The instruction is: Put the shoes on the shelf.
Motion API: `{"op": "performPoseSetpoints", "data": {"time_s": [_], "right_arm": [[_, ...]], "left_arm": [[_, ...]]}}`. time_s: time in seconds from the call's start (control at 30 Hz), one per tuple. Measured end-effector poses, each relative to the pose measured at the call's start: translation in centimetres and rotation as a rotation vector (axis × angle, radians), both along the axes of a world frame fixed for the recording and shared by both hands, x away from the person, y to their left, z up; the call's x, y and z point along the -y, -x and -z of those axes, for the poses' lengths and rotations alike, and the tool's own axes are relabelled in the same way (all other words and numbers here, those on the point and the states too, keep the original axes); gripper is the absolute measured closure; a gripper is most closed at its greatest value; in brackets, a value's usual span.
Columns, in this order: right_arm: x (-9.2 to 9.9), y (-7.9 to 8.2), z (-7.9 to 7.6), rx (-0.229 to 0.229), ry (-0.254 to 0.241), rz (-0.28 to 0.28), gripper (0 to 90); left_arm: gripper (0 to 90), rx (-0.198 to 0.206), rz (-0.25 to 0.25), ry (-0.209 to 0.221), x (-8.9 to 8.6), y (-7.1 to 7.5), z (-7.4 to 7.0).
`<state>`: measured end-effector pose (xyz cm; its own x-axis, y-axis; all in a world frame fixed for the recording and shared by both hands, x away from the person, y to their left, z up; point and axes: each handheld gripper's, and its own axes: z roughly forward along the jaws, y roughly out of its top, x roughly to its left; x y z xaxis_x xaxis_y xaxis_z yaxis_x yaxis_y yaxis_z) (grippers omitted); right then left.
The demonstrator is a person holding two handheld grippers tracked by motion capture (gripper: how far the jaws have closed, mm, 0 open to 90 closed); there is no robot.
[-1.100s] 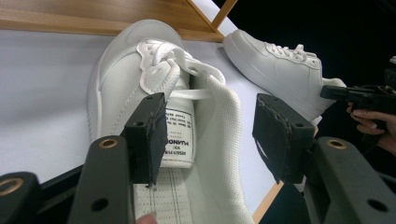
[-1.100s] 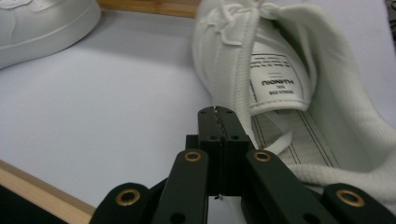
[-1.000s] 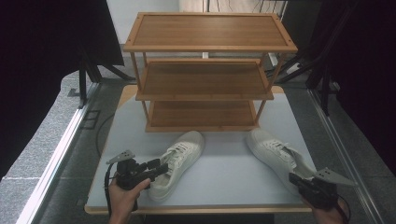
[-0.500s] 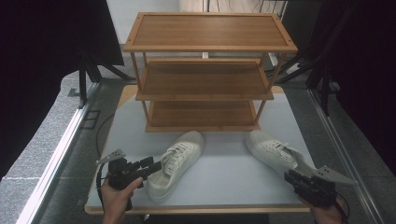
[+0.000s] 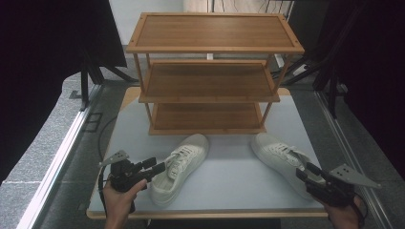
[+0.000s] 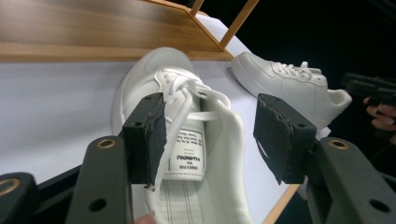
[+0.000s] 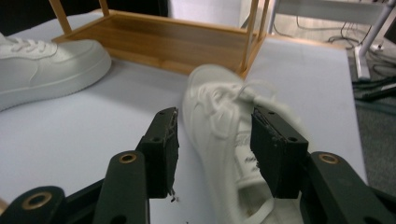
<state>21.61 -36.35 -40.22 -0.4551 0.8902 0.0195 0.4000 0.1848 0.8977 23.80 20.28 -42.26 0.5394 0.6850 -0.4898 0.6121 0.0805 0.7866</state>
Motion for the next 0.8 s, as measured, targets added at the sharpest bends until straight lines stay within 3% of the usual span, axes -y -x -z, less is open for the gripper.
{"op": "performPoseSetpoints", "data": {"time_s": [0.13,0.3,0.5,0.8], "right_arm": [[0.8,-1.3,-0.4,0.008,0.020,-0.002,51.0],[1.8,-3.1,-0.8,-0.017,0.041,-0.004,49.9],[2.8,-6.4,-1.0,-0.065,0.092,-0.039,46.3],[2.9,-8.2,-0.4,-0.097,0.114,-0.062,43.2]], "left_arm": [[43.8,0.008,0.003,-0.039,0.2,-0.5,-0.4],[43.6,0.008,-0.002,-0.067,0.4,-1.2,-0.3],[43.5,0.011,-0.020,-0.129,0.8,-2.4,0.3],[43.5,-0.011,-0.017,-0.168,0.9,-3.3,0.9]]}}
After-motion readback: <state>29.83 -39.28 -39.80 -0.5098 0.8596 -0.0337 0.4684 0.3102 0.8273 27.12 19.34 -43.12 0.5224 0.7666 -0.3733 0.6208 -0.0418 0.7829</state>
